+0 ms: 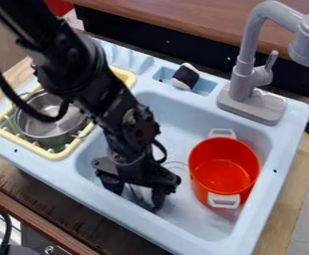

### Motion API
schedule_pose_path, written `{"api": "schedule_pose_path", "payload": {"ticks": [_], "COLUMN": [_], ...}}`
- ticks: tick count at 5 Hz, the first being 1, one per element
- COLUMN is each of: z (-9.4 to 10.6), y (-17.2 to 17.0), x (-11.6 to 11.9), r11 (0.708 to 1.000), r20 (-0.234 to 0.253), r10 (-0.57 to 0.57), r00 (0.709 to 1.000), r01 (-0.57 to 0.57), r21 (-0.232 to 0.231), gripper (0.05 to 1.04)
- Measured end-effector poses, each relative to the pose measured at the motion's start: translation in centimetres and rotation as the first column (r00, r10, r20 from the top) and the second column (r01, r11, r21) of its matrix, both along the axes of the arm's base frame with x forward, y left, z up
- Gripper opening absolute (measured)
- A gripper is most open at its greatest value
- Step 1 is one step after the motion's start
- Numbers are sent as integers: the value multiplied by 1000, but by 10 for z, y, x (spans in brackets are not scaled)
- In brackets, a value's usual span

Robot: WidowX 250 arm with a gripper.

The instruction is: Put the gray spoon into the pot

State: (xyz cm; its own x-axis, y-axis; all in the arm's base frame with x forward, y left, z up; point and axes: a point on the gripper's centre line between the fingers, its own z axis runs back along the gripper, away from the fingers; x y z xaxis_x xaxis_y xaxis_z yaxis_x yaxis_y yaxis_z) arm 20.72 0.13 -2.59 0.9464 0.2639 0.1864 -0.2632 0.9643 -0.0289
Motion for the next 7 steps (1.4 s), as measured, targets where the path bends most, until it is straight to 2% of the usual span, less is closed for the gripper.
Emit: {"api": "schedule_pose_path", "payload": {"ticks": [2,3,4,7], "z": [-1,2,11,49], "y": [2,3,7,7], "x": [9,7,7,6], "r11": [999,998,998,993], "r20": [-16,-41,-53,-63], "r10": [30,57,61,117], "r00": [999,998,997,991], "r01": [-29,-56,-59,-116], "r21": [24,23,37,16], "gripper": [443,222,129,114]}}
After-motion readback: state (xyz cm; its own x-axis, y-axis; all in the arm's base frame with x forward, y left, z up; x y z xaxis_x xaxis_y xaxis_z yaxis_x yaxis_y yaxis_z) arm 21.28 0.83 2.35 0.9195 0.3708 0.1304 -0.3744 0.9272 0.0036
